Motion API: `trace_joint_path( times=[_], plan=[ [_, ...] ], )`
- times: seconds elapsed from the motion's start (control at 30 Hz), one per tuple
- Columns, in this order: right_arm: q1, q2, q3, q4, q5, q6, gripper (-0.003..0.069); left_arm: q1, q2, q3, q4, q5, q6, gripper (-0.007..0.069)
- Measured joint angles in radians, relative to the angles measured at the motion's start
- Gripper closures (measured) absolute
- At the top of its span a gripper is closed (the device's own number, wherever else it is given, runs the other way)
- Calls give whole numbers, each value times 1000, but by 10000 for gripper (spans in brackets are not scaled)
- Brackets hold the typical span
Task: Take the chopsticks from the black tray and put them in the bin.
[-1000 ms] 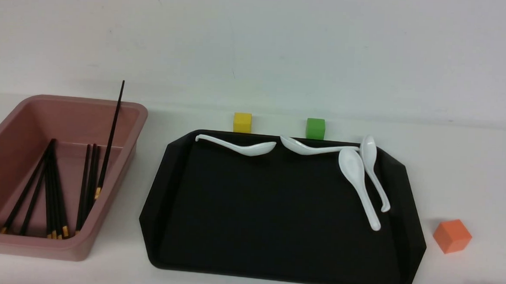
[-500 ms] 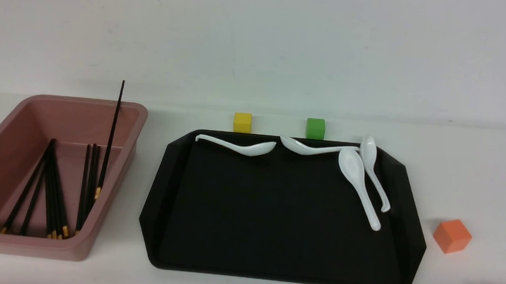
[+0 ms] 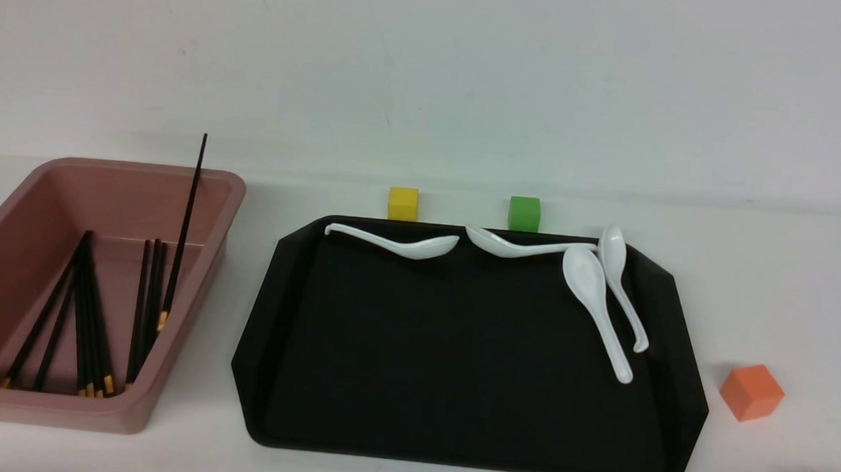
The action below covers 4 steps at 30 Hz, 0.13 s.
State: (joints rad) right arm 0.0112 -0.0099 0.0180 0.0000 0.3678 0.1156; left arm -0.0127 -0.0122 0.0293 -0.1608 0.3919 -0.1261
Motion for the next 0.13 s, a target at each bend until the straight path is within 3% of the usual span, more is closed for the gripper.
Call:
trace_joint_path(
  times=[0.13],
  plan=[
    [0,0,0,0,0,0,504,0,0,0,0,0,0,385]
  ],
)
